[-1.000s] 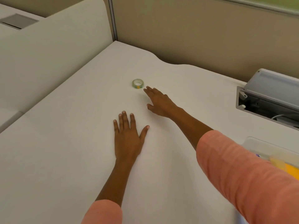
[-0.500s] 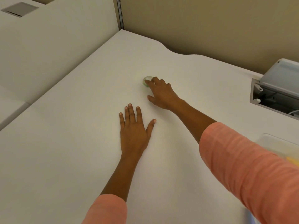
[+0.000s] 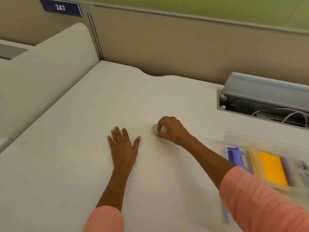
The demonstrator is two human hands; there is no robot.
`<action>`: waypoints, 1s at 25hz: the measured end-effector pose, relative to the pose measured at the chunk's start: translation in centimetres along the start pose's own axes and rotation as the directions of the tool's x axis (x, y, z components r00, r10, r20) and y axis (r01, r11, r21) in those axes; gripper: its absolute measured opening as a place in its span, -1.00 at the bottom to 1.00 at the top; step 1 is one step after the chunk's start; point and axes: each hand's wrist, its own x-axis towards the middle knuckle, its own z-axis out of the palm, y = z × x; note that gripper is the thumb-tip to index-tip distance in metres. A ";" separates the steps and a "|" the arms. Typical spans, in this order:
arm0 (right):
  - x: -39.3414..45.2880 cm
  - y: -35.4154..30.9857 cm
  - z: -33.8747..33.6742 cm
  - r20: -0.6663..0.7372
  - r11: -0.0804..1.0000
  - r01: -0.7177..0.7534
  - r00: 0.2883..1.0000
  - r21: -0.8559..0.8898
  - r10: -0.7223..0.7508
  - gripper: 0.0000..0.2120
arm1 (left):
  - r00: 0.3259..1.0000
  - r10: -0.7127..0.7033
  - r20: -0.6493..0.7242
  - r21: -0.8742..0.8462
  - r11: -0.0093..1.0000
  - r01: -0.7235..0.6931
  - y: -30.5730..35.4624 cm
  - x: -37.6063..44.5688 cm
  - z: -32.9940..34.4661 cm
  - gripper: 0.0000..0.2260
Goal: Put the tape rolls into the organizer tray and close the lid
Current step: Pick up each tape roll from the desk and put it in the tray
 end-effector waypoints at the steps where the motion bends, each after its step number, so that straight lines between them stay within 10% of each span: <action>1: -1.5 0.5 -0.8 -0.023 0.999 -0.021 1.000 0.029 0.021 -0.80 | 0.999 -0.002 0.047 -0.002 1.000 0.002 1.2 -0.5 -0.2 -0.32; 13: -26.6 12.2 -9.9 -0.339 0.914 -0.371 0.849 0.162 0.405 -0.47 | 0.817 0.571 0.077 -0.489 0.736 -0.468 22.0 -16.7 0.2 -0.36; 18: -35.8 15.7 -10.2 -0.389 0.829 -0.546 0.742 0.124 0.547 -0.49 | 0.694 0.711 0.111 -0.189 0.701 -0.688 25.2 -20.9 2.5 -0.39; 25: -40.3 18.1 -7.8 -0.252 0.730 -0.673 0.731 -0.118 0.634 -0.50 | 0.691 0.692 0.209 -0.071 0.715 -0.695 24.7 -21.1 3.8 -0.04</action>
